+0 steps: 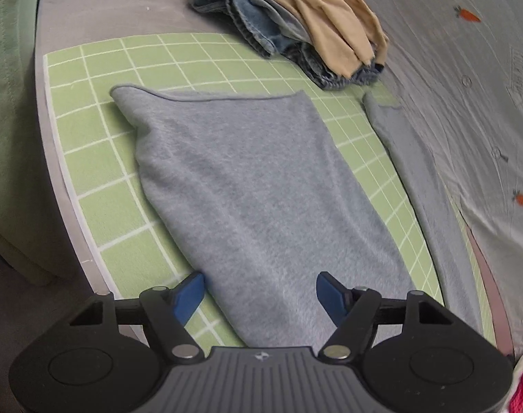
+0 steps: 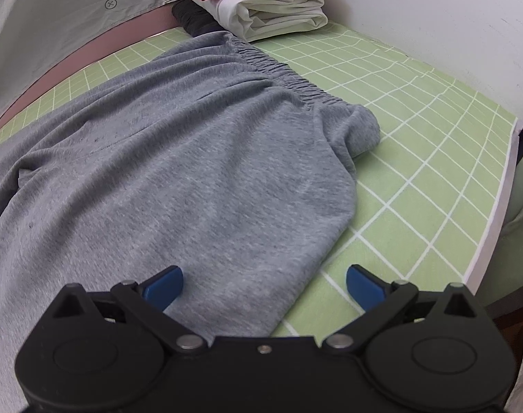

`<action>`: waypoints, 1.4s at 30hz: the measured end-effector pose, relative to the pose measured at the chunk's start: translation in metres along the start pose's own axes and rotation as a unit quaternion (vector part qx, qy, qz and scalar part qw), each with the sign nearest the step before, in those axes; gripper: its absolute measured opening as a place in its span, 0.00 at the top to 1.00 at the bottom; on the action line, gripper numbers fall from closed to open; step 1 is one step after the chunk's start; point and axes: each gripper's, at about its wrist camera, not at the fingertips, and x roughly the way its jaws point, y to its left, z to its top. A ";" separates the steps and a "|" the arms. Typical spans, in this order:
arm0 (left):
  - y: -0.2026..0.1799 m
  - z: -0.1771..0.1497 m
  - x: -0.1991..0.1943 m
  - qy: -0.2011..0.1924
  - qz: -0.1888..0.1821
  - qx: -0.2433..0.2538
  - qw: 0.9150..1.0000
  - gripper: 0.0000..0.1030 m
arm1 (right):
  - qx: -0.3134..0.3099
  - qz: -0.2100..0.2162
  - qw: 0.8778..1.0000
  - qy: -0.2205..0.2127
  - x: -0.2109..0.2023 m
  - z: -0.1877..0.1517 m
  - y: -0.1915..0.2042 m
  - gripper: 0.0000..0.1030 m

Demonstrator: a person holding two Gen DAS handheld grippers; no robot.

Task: Fold clothes

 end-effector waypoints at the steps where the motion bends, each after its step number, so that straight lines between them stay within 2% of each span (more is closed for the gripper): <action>1: 0.003 0.004 0.000 -0.006 0.003 -0.008 1.000 0.30 | 0.004 -0.003 1.000 0.000 0.001 0.001 0.000 0.00; 4: 0.007 0.018 0.002 -0.024 0.031 -0.008 0.999 0.30 | 0.015 -0.012 1.000 -0.003 0.003 0.004 0.001 0.00; 8: 0.016 0.032 0.005 -0.041 0.030 -0.038 0.998 0.32 | 0.037 -0.026 0.999 0.001 0.008 0.012 0.000 0.00; 10: 0.017 0.038 0.007 -0.048 0.036 -0.042 0.997 0.44 | 0.060 -0.039 0.997 0.001 0.008 0.015 -0.002 0.04; 12: 0.018 0.043 0.009 -0.053 0.038 -0.047 0.997 0.51 | 0.082 -0.052 0.995 -0.003 0.007 0.018 -0.006 0.16; 13: 0.019 0.046 0.011 -0.054 0.041 -0.051 0.996 0.59 | 0.092 -0.058 0.994 -0.007 0.006 0.019 -0.008 0.20; 14: 0.020 0.049 0.013 -0.055 0.043 -0.055 0.996 0.65 | 0.100 -0.061 0.993 -0.009 0.005 0.021 -0.011 0.27; 15: 0.020 0.051 0.015 -0.056 0.045 -0.060 0.996 0.76 | 0.104 -0.062 0.993 -0.012 0.005 0.022 -0.013 0.36; 16: 0.022 0.054 0.017 -0.056 0.044 -0.065 0.995 0.83 | 0.109 -0.062 0.992 -0.013 0.005 0.024 -0.015 0.40; 18: 0.024 0.058 0.020 -0.055 0.044 -0.076 0.995 0.87 | 0.114 -0.048 0.992 -0.017 0.005 0.028 -0.020 0.55; 19: 0.024 0.059 0.022 -0.055 0.043 -0.078 0.995 0.93 | 0.117 -0.036 0.992 -0.018 0.005 0.030 -0.022 0.62; 20: 0.024 0.060 0.023 -0.055 0.043 -0.080 0.994 0.94 | 0.121 -0.025 0.992 -0.018 0.006 0.031 -0.024 0.79; 21: 0.024 0.061 0.025 -0.056 0.042 -0.081 0.994 0.95 | 0.124 -0.017 0.992 -0.018 0.006 0.032 -0.026 0.92; 23: 0.022 0.063 0.026 -0.056 0.040 -0.078 0.995 0.97 | 0.132 -0.009 0.991 -0.020 0.005 0.033 -0.029 0.98; 28: 0.009 0.077 0.022 -0.067 0.037 -0.078 0.994 0.97 | 0.155 0.017 0.986 -0.059 -0.015 0.043 -0.039 0.99; 31: -0.012 0.094 0.003 -0.091 0.010 -0.068 0.994 0.98 | 0.152 0.035 0.983 -0.097 -0.039 0.064 -0.043 0.99; 34: -0.042 0.101 -0.022 -0.122 -0.013 -0.040 0.992 0.97 | 0.178 0.063 0.974 -0.128 -0.063 0.081 -0.046 0.99; 36: -0.056 0.102 -0.025 -0.133 -0.003 -0.019 0.991 0.97 | 0.181 0.059 0.971 -0.144 -0.072 0.086 -0.043 0.99; 39: -0.058 0.098 0.002 -0.104 0.042 -0.025 0.993 0.97 | 0.151 0.024 0.980 -0.126 -0.058 0.083 -0.033 0.99; 42: -0.063 0.099 0.012 -0.094 0.035 -0.035 0.994 0.98 | 0.172 0.020 0.980 -0.102 -0.044 0.079 -0.032 0.99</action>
